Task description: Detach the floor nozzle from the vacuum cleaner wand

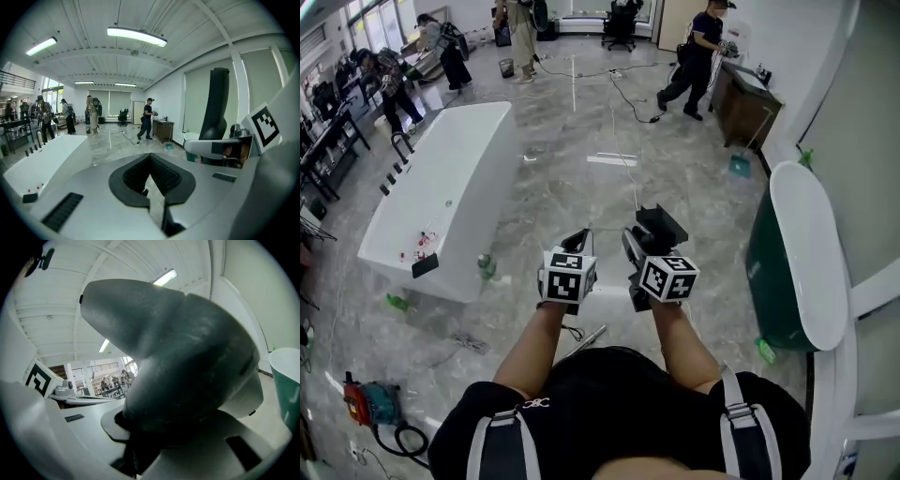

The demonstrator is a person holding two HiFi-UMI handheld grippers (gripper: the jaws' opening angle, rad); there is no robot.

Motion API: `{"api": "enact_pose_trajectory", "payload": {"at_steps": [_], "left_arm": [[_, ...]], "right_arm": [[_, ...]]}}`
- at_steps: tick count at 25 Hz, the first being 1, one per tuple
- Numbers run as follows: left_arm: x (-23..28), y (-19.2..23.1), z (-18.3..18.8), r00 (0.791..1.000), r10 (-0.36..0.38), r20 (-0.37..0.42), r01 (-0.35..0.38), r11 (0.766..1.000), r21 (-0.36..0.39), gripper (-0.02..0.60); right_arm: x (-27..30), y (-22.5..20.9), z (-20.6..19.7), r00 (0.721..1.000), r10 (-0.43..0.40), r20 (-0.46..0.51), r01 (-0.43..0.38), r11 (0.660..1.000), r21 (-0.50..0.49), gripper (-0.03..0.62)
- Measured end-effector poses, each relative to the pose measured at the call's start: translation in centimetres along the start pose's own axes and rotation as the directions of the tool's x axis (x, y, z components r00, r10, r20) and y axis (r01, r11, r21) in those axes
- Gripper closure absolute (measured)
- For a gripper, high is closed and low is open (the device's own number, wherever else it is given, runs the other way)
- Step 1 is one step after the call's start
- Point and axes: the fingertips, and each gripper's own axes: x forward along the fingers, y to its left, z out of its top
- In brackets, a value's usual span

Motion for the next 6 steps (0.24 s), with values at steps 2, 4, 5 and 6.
{"api": "enact_pose_trajectory", "payload": {"at_steps": [2,4,5,6], "left_arm": [[0.2,0.2,-0.1,1.0,0.002,-0.007,-0.002,1.0,0.003,0.572],[0.5,0.3,-0.4,1.0,0.002,-0.012,-0.002,1.0,0.002,0.572],[0.7,0.3,-0.5,1.0,0.002,-0.013,-0.002,1.0,0.001,0.572],[0.8,0.4,-0.5,1.0,0.002,-0.015,-0.002,1.0,0.0,0.572]], "right_arm": [[0.3,-0.2,0.6,1.0,0.009,0.02,-0.009,1.0,0.009,0.48],[0.3,-0.4,1.2,0.999,0.017,0.047,-0.018,1.0,0.02,0.48],[0.3,-0.5,1.5,0.998,0.02,0.06,-0.022,0.999,0.026,0.48],[0.3,-0.6,1.7,0.997,0.024,0.073,-0.026,0.999,0.031,0.48]]}}
